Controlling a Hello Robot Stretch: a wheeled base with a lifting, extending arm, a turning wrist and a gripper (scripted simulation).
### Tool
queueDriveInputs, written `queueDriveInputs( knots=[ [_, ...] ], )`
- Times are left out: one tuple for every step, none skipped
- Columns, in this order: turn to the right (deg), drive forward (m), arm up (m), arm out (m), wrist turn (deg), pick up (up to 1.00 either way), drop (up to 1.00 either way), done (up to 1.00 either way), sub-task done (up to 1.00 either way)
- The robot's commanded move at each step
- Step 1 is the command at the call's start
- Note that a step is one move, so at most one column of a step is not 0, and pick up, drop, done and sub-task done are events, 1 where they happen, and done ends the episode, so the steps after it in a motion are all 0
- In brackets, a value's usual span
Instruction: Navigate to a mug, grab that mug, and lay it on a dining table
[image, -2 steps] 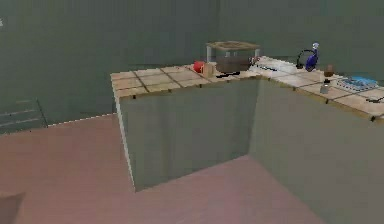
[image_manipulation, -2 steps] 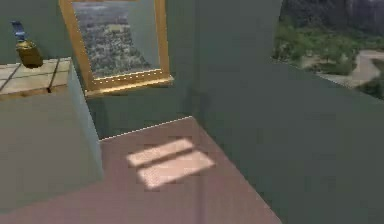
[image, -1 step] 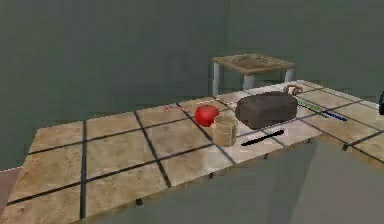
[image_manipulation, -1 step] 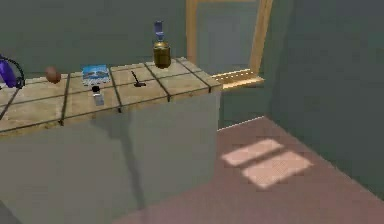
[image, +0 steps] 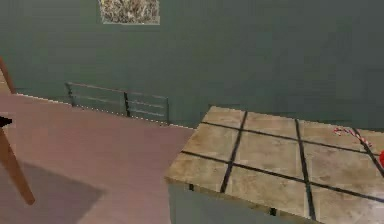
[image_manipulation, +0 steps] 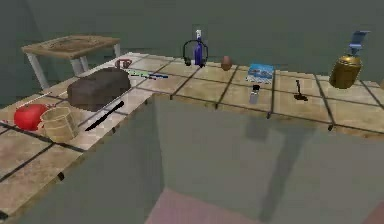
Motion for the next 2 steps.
queueDriveInputs(
  knots=[
    [-30.0, 0.0, 0.0, 0.0, 0.0, 0.0, 0.0, 0.0, 0.0],
    [0.0, 0.0, 0.5, 0.0, 0.0, 0.0, 0.0, 0.0, 0.0]
  ],
)
